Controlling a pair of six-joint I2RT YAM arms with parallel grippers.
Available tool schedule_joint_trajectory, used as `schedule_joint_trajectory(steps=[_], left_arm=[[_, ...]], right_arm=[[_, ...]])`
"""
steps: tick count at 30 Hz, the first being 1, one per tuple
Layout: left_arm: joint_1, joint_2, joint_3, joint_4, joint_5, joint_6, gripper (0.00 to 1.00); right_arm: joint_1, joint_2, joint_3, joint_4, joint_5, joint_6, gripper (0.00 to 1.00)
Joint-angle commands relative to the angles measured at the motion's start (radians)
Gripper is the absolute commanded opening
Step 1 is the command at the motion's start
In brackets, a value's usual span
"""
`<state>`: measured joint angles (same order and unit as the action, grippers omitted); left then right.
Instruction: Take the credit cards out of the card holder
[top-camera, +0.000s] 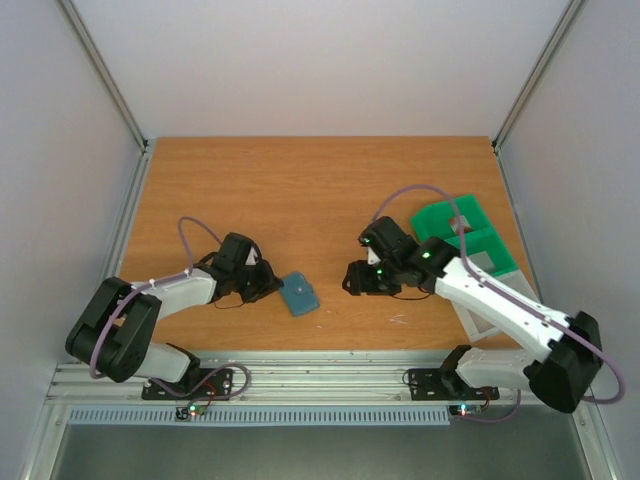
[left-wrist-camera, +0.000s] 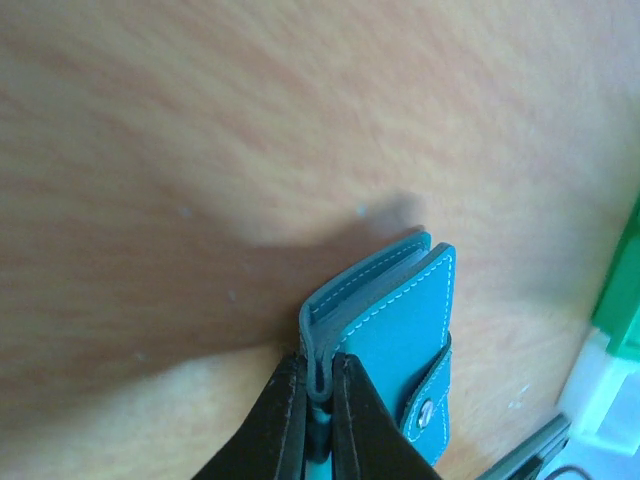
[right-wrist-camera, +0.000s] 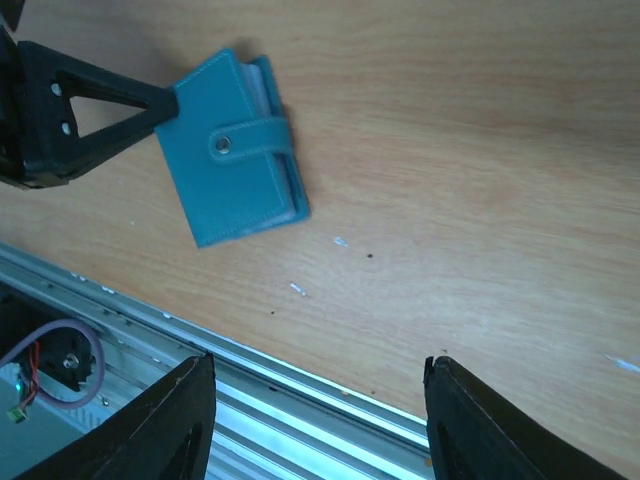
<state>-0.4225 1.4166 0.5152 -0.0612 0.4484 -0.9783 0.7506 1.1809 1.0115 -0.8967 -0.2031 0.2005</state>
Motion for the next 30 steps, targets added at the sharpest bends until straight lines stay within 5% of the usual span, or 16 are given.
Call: schedule_joint_trajectory(steps=[1,8,21,30], left_arm=[[-0.064,-0.025,0.028,-0.094,0.021,0.042,0.0],[-0.108,-0.025,0.007,-0.072,0.043,0.028,0.06],[-0.11,-0.058,-0.099,0.048,0.075,-0.045,0.31],[-0.11,-0.034,-0.139,0.176,0.09,-0.081,0.31]], right_arm=[[0.062,0.111,0.003,0.112,-0.013,0.027,0.57],[0.158,0.301,0.019,0.226,0.022,0.045,0.53],[0.224,0.545,0.139,0.251,0.085,0.018,0.45],[0.255,0.606,0.182,0.241,0.13,-0.012,0.41]])
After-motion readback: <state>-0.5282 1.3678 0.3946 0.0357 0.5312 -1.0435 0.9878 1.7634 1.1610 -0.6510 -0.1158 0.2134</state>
